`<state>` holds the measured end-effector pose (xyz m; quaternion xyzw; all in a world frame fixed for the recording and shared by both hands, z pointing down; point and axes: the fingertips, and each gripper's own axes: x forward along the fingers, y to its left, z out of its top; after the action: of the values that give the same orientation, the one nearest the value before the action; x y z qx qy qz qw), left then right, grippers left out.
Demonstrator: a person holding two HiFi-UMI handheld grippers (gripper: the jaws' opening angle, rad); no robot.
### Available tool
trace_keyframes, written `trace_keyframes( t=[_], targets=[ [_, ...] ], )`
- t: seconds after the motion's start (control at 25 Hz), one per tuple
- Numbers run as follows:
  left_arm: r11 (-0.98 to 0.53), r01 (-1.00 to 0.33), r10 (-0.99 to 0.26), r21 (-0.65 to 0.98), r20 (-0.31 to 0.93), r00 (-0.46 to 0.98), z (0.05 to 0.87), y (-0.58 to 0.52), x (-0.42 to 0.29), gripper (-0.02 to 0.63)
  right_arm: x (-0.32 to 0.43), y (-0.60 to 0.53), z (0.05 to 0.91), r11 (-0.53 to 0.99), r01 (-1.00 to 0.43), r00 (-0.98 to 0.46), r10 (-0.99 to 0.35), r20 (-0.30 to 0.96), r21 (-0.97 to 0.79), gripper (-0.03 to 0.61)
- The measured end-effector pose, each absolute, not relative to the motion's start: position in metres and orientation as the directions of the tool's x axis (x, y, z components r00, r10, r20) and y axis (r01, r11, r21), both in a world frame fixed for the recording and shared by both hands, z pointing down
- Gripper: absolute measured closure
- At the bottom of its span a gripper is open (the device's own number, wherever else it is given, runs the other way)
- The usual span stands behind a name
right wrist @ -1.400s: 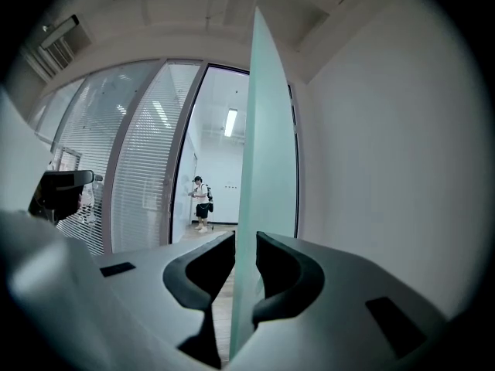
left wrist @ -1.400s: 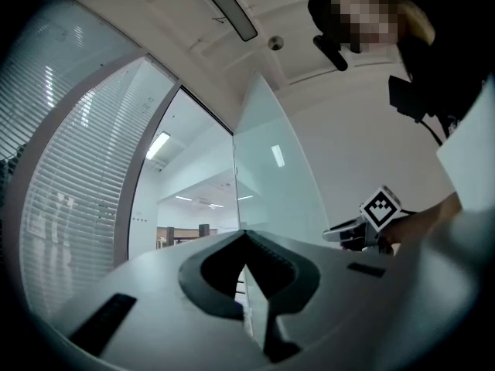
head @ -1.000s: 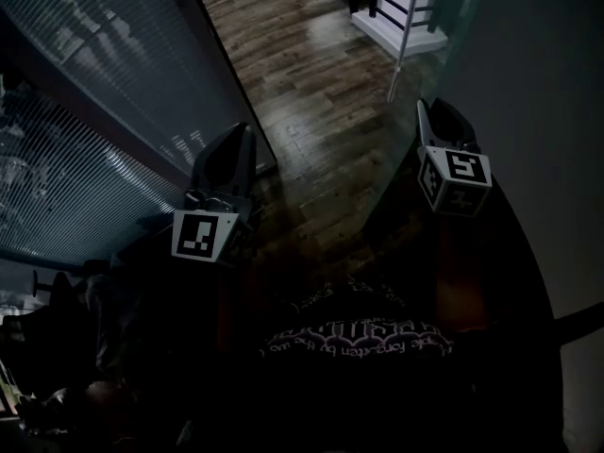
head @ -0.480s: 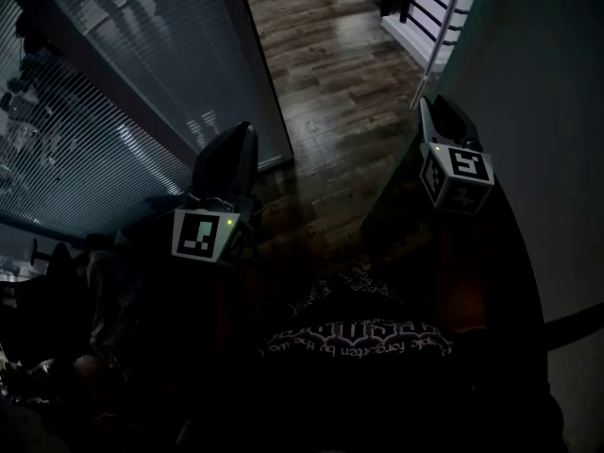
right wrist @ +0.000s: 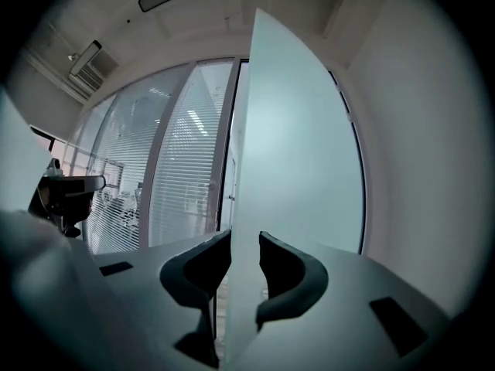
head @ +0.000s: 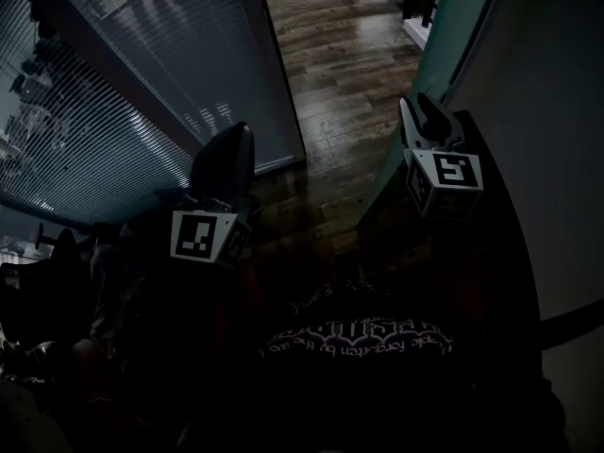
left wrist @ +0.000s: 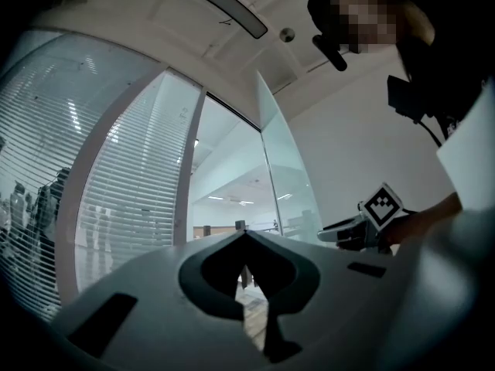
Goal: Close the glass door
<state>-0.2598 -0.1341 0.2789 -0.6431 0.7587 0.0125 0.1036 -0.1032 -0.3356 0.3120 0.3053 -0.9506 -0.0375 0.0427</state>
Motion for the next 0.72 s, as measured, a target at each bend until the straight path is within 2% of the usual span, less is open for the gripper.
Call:
trace_keyframes(
  t=[0.72],
  targets=[
    [0.344,-0.930,-0.931,-0.130,-0.180,-0.319,0.271,-0.158,-0.312,0.612,-0.226,-0.346,0.313,0.951,-0.283,-0.954,-0.292,0.060,0.128,0.479]
  ],
)
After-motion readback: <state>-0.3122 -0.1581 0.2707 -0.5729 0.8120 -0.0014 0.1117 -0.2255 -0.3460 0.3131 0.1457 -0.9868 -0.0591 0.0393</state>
